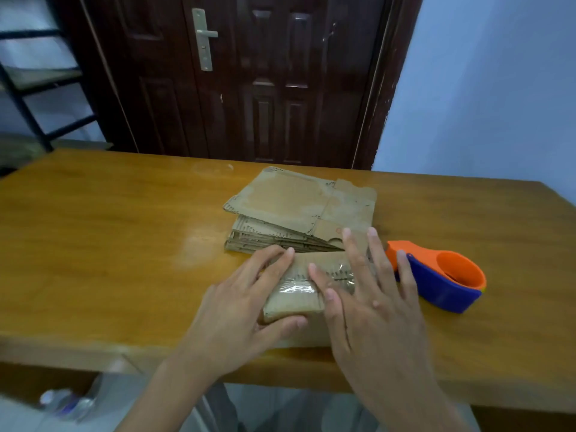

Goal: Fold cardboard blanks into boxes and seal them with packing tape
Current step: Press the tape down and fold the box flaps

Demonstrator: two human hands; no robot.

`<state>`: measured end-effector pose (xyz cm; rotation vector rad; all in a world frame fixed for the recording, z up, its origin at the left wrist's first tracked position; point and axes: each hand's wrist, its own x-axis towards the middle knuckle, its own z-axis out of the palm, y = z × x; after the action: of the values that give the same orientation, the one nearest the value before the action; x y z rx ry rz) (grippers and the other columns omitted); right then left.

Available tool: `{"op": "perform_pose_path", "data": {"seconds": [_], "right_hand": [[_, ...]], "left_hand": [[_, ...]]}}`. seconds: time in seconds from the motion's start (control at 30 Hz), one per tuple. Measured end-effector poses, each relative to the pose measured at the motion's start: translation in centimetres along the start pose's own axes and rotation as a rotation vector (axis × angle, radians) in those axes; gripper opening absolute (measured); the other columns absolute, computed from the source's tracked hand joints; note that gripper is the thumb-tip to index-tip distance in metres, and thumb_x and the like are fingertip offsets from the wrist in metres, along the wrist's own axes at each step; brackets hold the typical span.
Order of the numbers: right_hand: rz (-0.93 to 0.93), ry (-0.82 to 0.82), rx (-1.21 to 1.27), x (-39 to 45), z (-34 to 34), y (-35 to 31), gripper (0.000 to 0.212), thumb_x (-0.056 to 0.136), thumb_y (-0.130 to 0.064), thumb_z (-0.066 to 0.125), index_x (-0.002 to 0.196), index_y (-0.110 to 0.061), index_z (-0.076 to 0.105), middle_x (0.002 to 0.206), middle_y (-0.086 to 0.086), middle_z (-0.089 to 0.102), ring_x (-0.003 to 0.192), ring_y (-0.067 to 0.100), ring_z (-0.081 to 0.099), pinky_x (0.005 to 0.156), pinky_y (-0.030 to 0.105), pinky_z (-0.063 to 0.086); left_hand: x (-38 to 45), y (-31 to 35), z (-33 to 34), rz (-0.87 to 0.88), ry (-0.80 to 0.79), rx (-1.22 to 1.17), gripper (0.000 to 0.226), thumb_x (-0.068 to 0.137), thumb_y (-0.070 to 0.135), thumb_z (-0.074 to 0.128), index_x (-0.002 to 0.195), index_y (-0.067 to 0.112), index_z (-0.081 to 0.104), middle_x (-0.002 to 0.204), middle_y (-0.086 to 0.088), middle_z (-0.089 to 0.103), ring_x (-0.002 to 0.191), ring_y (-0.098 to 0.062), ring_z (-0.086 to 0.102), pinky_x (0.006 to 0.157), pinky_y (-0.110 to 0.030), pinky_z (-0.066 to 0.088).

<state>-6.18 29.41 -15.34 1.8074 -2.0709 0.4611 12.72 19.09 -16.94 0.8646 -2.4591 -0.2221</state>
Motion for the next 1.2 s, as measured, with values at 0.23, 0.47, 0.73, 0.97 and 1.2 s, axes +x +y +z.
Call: {"op": "perform_pose_path", "data": {"seconds": [0.23,0.47,0.73,0.97,1.2], "right_hand": [[0.06,0.005,-0.024,-0.7,-0.5,3.1,0.051,0.111,-0.04,0.018,0.144,-0.042,0.057,0.17,0.005,0.03,0.16,0.029,0.017,0.126,0.059,0.021],[0.108,0.045,0.043,-1.2,-0.3,3.5,0.052,0.111,-0.04,0.016,0.144,-0.046,0.055,0.168,0.006,0.034,0.161,0.027,0.016,0.127,0.056,0.019],[0.173,0.122,0.261,-0.4,-0.6,1.5,0.046,0.106,-0.049,0.036,0.125,-0.031,0.074,0.157,0.002,0.051,0.156,0.02,0.028,0.124,0.048,0.028],[0.421,-0.233,0.513,2.7,-2.4,0.3,0.072,0.083,-0.077,0.061,0.136,-0.043,0.027,0.151,-0.011,0.036,0.125,0.017,0.055,0.091,0.039,0.053],[0.549,-0.216,0.619,2.7,-1.9,1.4,0.112,0.075,-0.076,0.073,0.161,-0.043,0.009,0.158,-0.007,0.039,0.134,0.019,0.052,0.1,0.04,0.049]], "left_hand": [[0.3,0.2,-0.2,0.003,-0.014,0.004,0.086,0.097,0.082,0.036,0.162,0.026,0.037,0.156,0.01,0.043,0.108,0.005,0.049,0.057,-0.009,0.042],[0.2,0.4,-0.4,0.027,-0.028,0.009,0.085,0.097,0.082,0.035,0.163,0.029,0.034,0.159,0.015,0.039,0.096,0.015,0.038,0.051,-0.004,0.027],[2.9,1.1,0.5,-0.487,-0.053,-0.91,0.04,0.103,0.064,0.048,0.143,0.063,0.049,0.145,0.048,0.041,0.149,-0.003,0.037,0.105,-0.02,0.04],[2.7,5.9,1.8,-0.669,0.157,-1.117,0.063,0.104,0.027,0.061,0.159,0.042,0.033,0.16,0.016,0.037,0.147,-0.013,0.038,0.117,-0.034,0.035],[2.9,6.7,2.9,-0.769,0.339,-1.103,0.045,0.096,0.034,0.073,0.134,0.049,0.054,0.139,0.01,0.062,0.125,-0.021,0.063,0.105,-0.052,0.054]]}}
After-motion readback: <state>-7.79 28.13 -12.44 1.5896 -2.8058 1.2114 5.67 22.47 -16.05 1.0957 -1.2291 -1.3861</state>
